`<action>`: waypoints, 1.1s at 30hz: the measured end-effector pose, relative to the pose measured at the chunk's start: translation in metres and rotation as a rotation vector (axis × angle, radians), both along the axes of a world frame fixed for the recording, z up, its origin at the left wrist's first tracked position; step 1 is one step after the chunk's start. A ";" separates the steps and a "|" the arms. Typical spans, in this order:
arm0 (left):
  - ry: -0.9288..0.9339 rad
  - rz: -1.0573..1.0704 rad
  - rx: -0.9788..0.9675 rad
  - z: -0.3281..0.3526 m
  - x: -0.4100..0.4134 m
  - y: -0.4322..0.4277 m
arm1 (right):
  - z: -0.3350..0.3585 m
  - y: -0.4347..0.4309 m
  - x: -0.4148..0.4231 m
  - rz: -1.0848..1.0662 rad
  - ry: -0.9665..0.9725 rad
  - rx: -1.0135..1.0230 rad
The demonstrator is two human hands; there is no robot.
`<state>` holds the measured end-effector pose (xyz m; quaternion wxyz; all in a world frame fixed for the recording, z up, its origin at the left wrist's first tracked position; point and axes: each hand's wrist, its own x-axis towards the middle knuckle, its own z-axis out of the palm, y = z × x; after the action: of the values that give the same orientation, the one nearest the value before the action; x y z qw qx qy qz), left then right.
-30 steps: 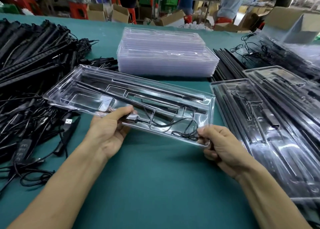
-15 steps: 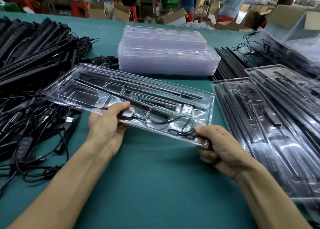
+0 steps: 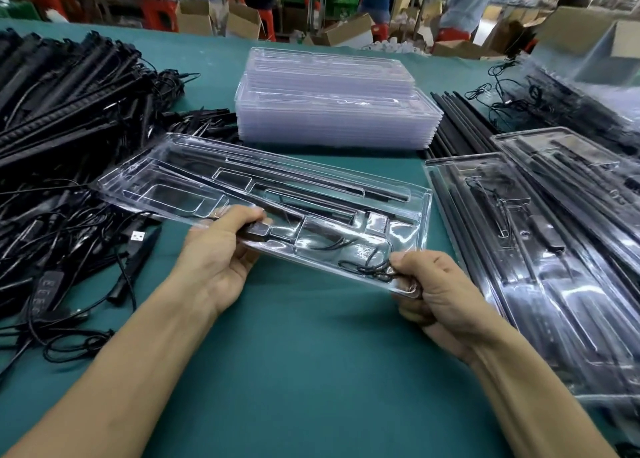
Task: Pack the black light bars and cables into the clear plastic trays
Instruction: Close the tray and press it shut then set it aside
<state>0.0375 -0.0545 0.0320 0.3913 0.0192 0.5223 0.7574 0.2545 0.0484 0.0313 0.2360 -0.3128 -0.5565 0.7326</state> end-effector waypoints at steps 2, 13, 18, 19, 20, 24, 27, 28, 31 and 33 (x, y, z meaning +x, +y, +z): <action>0.009 0.029 0.017 -0.001 0.001 0.001 | 0.001 -0.002 -0.001 -0.028 0.009 0.000; 0.104 0.113 0.109 -0.002 0.004 0.005 | 0.003 0.000 0.004 -0.030 -0.058 -0.037; 0.093 0.129 0.050 -0.005 0.000 0.003 | 0.000 0.001 0.002 0.004 -0.125 -0.031; 0.087 0.126 0.047 -0.005 0.000 0.003 | -0.001 0.001 0.002 0.003 -0.119 -0.046; 0.082 0.122 0.045 -0.005 0.000 0.003 | -0.001 0.002 0.002 0.005 -0.114 -0.062; 0.077 0.086 0.038 -0.004 0.000 0.001 | 0.001 0.003 0.000 0.026 -0.102 -0.095; 0.071 0.072 0.046 -0.004 -0.002 0.000 | 0.001 0.003 0.000 0.023 -0.092 -0.131; 0.068 0.066 0.047 -0.004 -0.002 0.000 | 0.001 0.003 0.000 0.016 -0.101 -0.135; 0.042 0.081 0.058 -0.005 -0.002 0.000 | 0.002 0.003 0.000 -0.002 -0.170 -0.109; 0.029 0.103 0.060 -0.005 -0.003 0.000 | 0.002 0.003 0.000 -0.025 -0.213 -0.067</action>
<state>0.0345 -0.0544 0.0270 0.3434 0.0150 0.5051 0.7916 0.2543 0.0514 0.0332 0.1742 -0.4034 -0.5497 0.7104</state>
